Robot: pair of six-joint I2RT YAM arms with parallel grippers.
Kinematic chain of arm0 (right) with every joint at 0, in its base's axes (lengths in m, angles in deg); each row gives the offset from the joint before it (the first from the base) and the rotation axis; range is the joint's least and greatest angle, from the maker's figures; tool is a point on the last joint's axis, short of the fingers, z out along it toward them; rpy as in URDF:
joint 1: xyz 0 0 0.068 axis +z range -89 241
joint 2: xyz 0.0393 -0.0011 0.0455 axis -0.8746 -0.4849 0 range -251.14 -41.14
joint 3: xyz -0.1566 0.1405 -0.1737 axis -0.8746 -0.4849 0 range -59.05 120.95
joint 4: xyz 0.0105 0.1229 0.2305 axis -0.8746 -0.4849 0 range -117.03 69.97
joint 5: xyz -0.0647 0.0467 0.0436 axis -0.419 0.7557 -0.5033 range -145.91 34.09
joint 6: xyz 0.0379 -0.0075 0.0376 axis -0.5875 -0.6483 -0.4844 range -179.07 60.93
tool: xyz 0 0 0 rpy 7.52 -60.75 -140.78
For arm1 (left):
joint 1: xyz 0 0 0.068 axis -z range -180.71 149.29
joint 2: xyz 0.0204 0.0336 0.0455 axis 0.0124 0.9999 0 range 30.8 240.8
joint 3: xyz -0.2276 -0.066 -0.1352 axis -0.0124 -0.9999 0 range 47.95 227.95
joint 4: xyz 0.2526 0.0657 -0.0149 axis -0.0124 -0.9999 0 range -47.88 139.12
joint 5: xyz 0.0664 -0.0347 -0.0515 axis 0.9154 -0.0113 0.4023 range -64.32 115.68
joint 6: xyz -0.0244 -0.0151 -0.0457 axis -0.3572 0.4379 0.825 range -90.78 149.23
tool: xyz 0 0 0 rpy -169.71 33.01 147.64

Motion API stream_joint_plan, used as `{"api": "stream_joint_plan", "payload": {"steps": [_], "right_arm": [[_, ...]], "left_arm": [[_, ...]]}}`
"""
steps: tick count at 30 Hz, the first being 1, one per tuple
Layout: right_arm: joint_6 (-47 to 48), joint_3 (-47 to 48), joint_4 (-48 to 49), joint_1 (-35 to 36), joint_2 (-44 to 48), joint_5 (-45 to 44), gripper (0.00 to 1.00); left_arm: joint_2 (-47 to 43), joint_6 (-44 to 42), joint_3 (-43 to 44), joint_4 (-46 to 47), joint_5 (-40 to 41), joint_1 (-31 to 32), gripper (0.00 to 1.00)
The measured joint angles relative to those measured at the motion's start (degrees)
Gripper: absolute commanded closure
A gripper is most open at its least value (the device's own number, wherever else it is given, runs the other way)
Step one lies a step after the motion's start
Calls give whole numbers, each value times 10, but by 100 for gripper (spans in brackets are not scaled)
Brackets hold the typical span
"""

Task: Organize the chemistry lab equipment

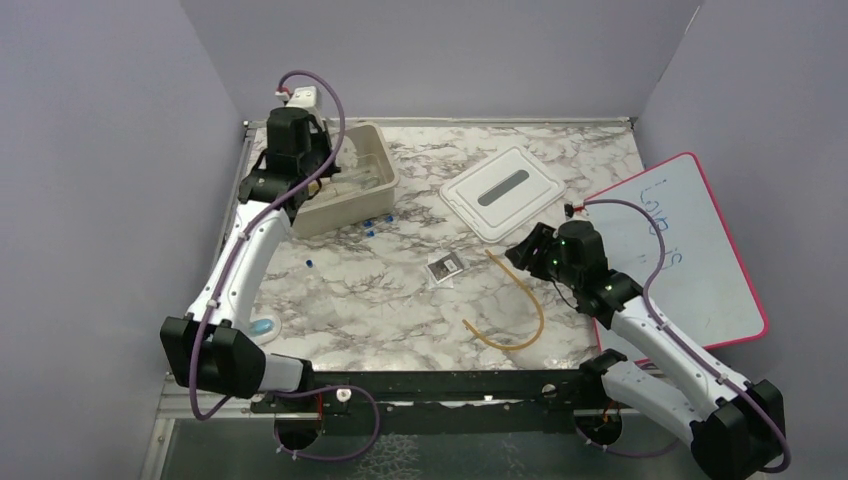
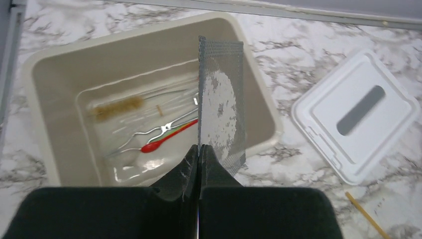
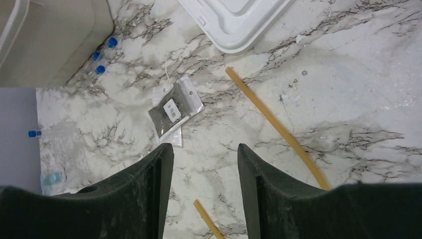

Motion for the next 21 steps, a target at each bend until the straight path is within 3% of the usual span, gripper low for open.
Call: {"api": "stream_joint_plan", "payload": {"steps": [8,21], "right_arm": [[-4,0,0,0,-10,12,45],[-4,-1,2,0,-26,14,45]], "left_arm": [[73,33,7,2,-56,-124,100],[218,120,3,73,-188,-136,100]]}}
